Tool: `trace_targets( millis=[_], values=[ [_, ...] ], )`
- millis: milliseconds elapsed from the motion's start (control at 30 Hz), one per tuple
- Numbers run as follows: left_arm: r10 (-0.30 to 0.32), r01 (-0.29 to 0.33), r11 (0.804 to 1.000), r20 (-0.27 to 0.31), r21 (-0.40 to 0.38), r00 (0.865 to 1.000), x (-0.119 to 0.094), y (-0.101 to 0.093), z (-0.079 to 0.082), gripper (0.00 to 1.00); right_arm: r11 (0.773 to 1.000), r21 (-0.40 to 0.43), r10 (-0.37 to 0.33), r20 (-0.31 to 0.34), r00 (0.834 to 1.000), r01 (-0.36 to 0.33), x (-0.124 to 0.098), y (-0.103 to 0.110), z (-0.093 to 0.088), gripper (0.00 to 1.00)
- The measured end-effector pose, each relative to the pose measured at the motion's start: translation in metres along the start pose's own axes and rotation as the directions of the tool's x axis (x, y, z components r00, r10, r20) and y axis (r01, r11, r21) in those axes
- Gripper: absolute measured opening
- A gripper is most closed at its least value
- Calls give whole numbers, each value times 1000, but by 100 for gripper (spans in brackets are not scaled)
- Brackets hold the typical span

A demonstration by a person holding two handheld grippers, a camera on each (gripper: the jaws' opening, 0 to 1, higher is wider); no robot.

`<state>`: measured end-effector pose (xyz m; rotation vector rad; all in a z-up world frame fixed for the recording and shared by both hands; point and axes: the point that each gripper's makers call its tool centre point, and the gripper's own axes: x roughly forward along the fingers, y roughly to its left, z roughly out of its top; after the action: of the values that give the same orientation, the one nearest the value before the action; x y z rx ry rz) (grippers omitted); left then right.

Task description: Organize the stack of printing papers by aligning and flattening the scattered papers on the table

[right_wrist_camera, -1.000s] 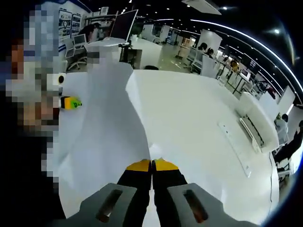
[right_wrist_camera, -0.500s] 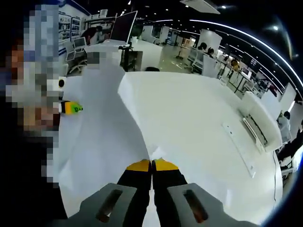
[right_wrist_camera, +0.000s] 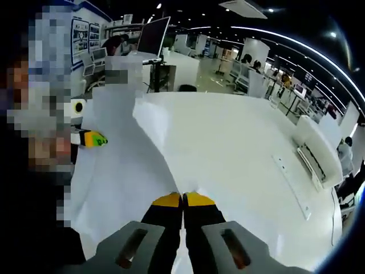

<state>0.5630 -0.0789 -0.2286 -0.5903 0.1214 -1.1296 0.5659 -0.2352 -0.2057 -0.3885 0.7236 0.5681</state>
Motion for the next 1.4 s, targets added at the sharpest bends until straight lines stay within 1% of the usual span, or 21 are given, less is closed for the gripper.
trace_targets(
  millis=[67, 167, 233, 300, 533, 867, 1033, 1167, 1400],
  values=[
    [-1, 1, 1000, 0, -3, 1000, 0, 0, 0, 19, 1000, -3, 4, 6, 1000, -4, -2, 5, 3, 0],
    [1, -1, 1000, 0, -4, 1000, 0, 0, 0, 19, 1000, 8, 25, 27, 999, -25, 0, 14, 14, 0],
    [2, -2, 1000, 2, -4, 1000, 0, 1, 0, 19, 999, 12, 31, 31, 999, -32, 1, 19, 16, 0],
    [2, -2, 1000, 3, -4, 1000, 0, 1, 0, 19, 999, 13, 39, 30, 999, -39, 3, 23, 16, 0],
    [3, -3, 1000, 3, -3, 1000, 0, 1, 0, 19, 998, -45, 50, 12, 999, -50, 8, 39, 13, 0],
    [3, -3, 1000, 4, -2, 1000, 0, 1, 0, 19, 995, -42, 86, -22, 996, -87, 20, 57, 11, 0],
    [0, 0, 1000, 13, -4, 1000, -1, 1, 2, 19, 993, -40, 107, -50, 993, -109, 26, 66, 5, 0],
    [-1, 1, 1000, 13, -3, 1000, -1, 1, 2, 19, 992, -57, 110, -67, 992, -114, 29, 70, 3, 0],
    [-1, 1, 1000, 12, -3, 1000, 0, 1, 2, 19, 990, -68, 121, -68, 990, -126, 32, 74, 5, 0]
  ],
)
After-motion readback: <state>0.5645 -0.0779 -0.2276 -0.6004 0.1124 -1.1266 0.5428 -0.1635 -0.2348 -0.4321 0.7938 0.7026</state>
